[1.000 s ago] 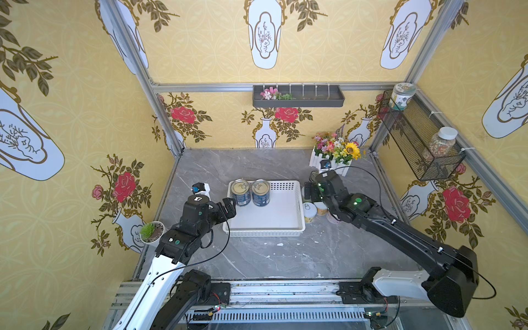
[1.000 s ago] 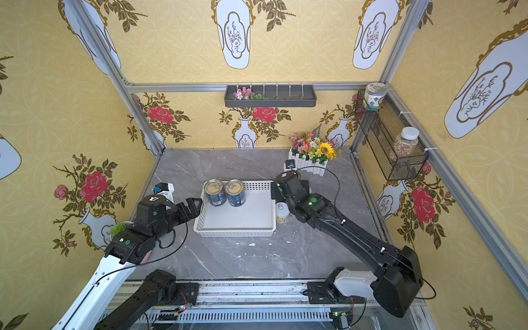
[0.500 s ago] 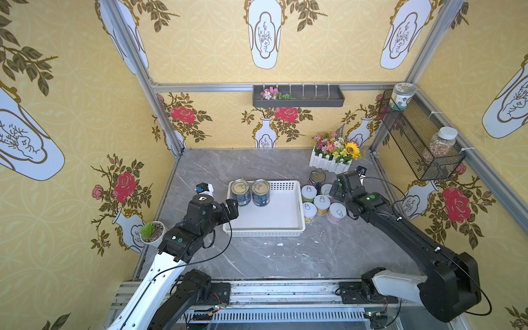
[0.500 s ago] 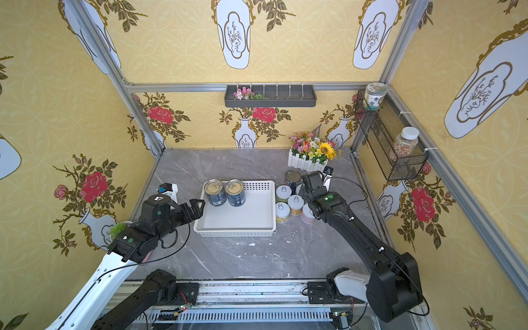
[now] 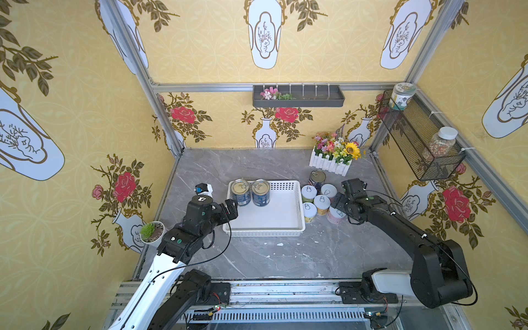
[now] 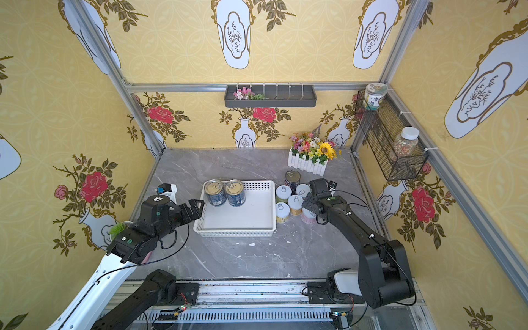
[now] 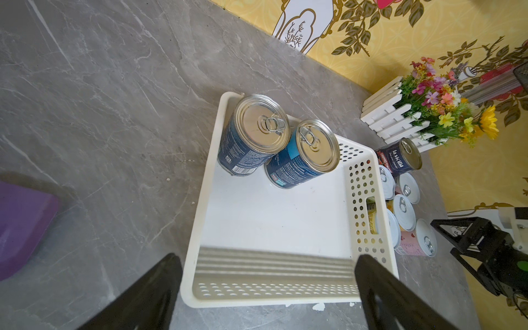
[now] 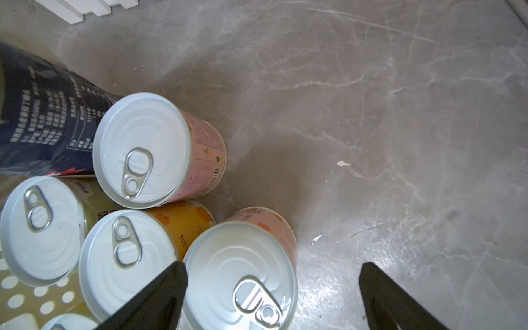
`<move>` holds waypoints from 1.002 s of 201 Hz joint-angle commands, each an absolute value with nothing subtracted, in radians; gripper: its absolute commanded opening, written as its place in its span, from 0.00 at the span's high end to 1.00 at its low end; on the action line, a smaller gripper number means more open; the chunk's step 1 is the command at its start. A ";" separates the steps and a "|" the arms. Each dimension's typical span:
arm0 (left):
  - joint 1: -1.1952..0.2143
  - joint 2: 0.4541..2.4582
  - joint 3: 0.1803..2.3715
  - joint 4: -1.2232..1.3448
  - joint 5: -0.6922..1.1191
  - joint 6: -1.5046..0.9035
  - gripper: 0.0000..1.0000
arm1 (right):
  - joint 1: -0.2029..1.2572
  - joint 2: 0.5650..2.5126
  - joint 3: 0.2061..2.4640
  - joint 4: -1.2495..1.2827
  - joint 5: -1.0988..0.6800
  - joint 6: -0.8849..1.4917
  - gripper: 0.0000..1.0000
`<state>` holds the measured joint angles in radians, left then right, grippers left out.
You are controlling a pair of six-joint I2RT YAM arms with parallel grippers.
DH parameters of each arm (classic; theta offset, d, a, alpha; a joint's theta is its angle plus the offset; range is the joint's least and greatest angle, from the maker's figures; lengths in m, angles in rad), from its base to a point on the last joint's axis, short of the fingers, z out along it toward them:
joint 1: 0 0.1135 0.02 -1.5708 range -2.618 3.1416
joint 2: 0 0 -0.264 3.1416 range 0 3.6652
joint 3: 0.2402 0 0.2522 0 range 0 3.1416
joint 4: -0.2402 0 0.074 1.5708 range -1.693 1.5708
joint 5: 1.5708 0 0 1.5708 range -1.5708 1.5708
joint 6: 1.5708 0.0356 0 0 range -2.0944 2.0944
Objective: Put the canned food in the basket
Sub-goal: Pick up the canned food from the center of the board.
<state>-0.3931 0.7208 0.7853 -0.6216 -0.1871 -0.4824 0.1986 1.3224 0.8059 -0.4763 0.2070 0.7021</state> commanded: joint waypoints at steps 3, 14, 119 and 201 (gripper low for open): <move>-0.403 0.713 0.783 -0.615 -0.199 -0.491 0.00 | 0.192 1.338 0.795 -0.406 0.128 0.699 0.03; -0.412 0.706 0.782 -0.615 -0.207 -0.493 0.00 | 0.190 1.345 0.793 -0.406 0.123 0.699 0.03; -0.420 0.724 0.785 -0.623 -0.220 -0.498 0.00 | 0.190 1.249 0.706 -0.395 0.039 0.664 0.03; -0.431 0.721 0.785 -0.628 -0.230 -0.502 0.00 | 0.192 1.299 0.706 -0.387 -0.016 0.633 0.03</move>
